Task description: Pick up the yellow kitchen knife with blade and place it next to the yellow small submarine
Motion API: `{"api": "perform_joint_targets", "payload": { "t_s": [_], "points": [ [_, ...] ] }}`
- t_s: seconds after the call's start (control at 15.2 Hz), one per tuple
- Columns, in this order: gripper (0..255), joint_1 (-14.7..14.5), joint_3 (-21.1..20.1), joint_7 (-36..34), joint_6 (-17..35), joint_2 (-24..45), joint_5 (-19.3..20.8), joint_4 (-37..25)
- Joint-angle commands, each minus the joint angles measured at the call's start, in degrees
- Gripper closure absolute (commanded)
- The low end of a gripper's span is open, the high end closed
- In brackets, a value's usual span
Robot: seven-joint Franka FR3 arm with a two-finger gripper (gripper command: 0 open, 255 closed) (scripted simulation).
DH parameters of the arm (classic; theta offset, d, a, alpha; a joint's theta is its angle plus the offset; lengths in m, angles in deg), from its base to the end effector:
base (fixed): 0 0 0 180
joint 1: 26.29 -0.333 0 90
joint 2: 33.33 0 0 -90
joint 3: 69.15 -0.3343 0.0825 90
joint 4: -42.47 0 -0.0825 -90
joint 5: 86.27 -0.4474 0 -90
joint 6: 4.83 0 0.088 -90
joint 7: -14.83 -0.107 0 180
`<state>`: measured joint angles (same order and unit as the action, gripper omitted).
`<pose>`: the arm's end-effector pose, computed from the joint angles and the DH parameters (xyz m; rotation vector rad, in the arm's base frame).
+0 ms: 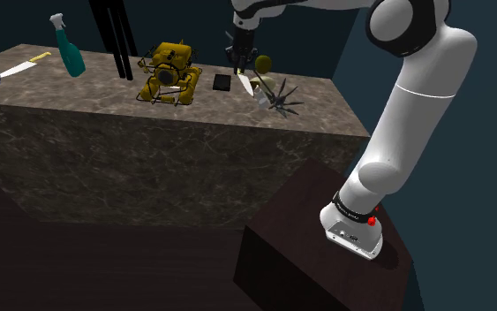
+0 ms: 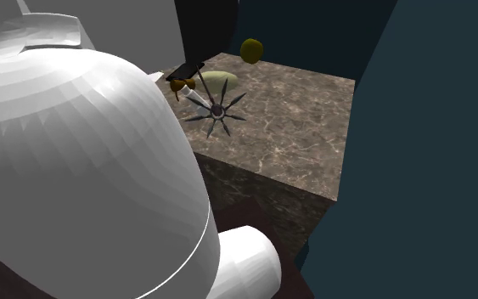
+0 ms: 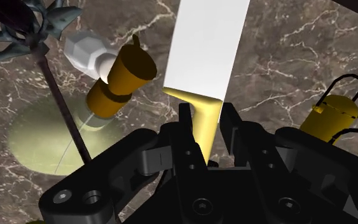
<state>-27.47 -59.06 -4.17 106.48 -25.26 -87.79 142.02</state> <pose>0.6673 -0.0976 0.4959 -3.0386 0.7652 -0.1040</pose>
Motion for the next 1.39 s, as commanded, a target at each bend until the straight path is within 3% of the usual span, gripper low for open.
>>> {"api": "perform_joint_targets", "payload": {
  "t_s": [0.0, 1.32],
  "points": [
    [255, 0.00, 0.00, 0.04, 1.58, -0.03, -0.01, 1.58],
    [255, 0.19, -0.25, 0.81, 15.82, 4.61, -1.17, 11.26]
  ]
}}
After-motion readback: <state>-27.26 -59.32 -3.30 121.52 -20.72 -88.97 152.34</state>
